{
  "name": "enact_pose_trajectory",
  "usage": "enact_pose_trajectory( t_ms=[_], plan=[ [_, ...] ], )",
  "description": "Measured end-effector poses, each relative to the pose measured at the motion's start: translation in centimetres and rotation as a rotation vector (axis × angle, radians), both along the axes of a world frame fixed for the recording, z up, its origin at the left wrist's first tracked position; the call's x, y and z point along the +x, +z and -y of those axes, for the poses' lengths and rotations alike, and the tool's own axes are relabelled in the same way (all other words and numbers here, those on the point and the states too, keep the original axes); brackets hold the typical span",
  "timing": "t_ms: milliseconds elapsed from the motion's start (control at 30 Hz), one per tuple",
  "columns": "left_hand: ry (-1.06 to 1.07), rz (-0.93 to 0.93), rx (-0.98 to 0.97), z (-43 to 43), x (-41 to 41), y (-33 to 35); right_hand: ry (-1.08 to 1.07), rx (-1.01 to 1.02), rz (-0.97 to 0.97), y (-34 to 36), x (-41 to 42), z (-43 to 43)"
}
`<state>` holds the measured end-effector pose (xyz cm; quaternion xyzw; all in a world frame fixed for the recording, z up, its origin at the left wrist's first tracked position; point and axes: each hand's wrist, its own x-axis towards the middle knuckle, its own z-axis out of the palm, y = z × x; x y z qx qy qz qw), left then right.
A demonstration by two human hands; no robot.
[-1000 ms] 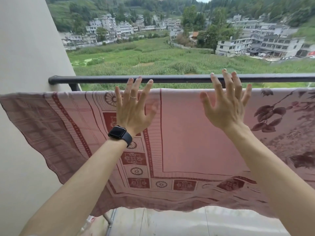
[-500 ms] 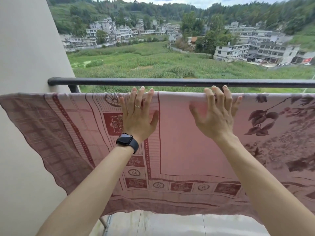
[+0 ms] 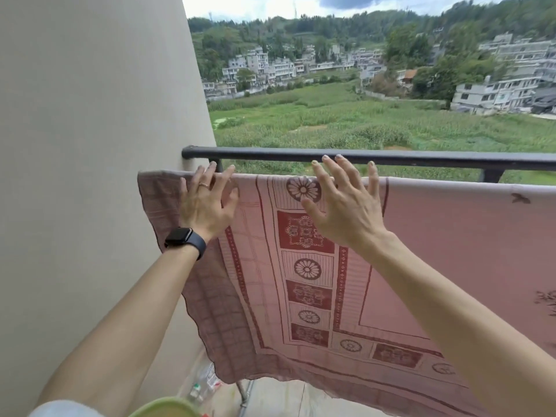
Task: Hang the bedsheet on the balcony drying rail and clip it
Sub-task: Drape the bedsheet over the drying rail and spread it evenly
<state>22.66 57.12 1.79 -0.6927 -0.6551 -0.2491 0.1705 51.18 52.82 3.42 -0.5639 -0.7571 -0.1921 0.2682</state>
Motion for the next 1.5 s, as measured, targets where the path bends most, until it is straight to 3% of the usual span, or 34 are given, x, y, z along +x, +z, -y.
enact_pose_trajectory(
  t_ms=[100,300,367,433,500,567,667,733,900,1000,1133,1267,1500],
  plan=[
    [-0.027,-0.023,0.012,-0.7,-2.0,-0.7,-0.023,-0.023,-0.007,0.2,-3.4,-2.1],
    [-0.158,0.007,0.176,-3.7,-1.0,-0.6,-0.09,0.098,-0.094,-3.3,-1.8,-2.4],
    [-0.07,0.198,0.318,-6.0,-2.4,1.0,-0.126,0.121,-0.138,-1.7,-1.8,-4.1],
    [0.025,0.574,0.34,-7.8,-2.9,2.6,-0.138,0.117,-0.193,0.6,-1.9,-5.9],
    [0.012,0.989,0.157,-10.0,-3.6,3.3,-0.128,0.1,-0.184,2.5,-2.8,-7.5],
    [-0.136,1.27,-0.08,-11.6,-3.8,3.9,-0.103,0.034,-0.135,3.7,-3.8,-9.1],
    [-0.329,1.586,-0.169,-13.3,-3.8,5.0,-0.127,-0.099,-0.065,4.7,-4.9,-11.1],
    [-0.301,1.674,-0.215,-13.9,-3.3,6.1,-0.158,-0.121,-0.064,5.4,-5.0,-11.8],
    [-0.319,1.482,-0.453,-14.3,-2.4,5.0,-0.125,0.042,-0.065,4.5,-3.0,-12.6],
    [-0.351,1.507,-0.266,-15.1,-1.7,5.0,-0.098,0.108,-0.086,4.0,-1.1,-13.4],
    [-0.3,1.265,0.032,-17.2,0.1,6.3,-0.064,0.178,-0.034,4.4,1.2,-13.9],
    [-0.194,1.074,0.087,-19.5,2.0,7.1,-0.226,0.109,-0.003,4.9,5.1,-13.8],
    [-0.074,1.128,0.19,-19.2,3.7,6.0,-0.262,0.13,-0.03,3.8,9.6,-13.4]
  ],
)
